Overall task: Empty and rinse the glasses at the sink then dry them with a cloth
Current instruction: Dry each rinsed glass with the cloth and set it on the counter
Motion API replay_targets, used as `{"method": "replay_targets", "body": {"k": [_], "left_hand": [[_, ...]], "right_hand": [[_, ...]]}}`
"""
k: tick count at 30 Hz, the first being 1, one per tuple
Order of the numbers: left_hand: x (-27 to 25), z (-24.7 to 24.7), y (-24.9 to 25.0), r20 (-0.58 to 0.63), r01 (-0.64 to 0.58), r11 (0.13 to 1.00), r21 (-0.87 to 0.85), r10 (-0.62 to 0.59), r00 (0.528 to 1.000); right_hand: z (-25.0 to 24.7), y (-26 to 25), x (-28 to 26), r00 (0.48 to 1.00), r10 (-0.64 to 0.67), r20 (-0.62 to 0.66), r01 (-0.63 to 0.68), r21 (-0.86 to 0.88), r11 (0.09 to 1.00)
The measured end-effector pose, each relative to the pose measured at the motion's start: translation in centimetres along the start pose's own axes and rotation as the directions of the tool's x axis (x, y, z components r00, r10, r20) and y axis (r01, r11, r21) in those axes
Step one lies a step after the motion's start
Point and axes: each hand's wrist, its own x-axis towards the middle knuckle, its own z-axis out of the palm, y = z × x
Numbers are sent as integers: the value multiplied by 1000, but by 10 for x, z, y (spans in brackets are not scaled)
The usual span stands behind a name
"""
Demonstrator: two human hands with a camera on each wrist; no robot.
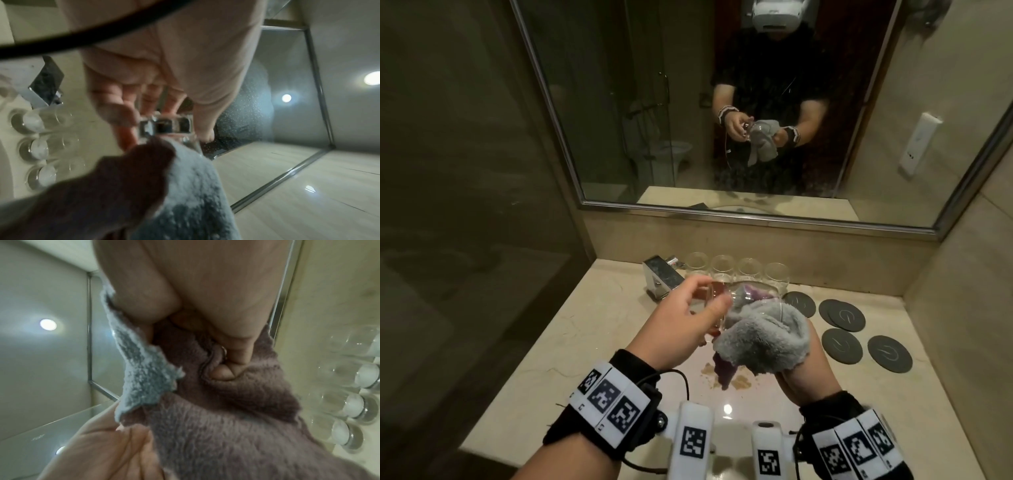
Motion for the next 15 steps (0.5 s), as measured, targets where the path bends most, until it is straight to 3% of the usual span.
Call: {"method": "replay_targets", "body": {"k": [3,7,12,15], "left_hand": [[-2,-1,2,40,-69,996,49,67,997],[5,1,4,-19,53,996,-69,-54,998],[7,-4,-1,35,-72,997,16,71,997],[6,1,3,-15,29,999,-25,-29,999]], "right_hand": [[-1,-4,1,1000,13,7,-14,74,997],[3,-6,5,999,-21,45,19,50,999],[3,-8,8,999,30,17,-32,116,993],[3,-6,10,998,50,-33,-46,94,994]]}}
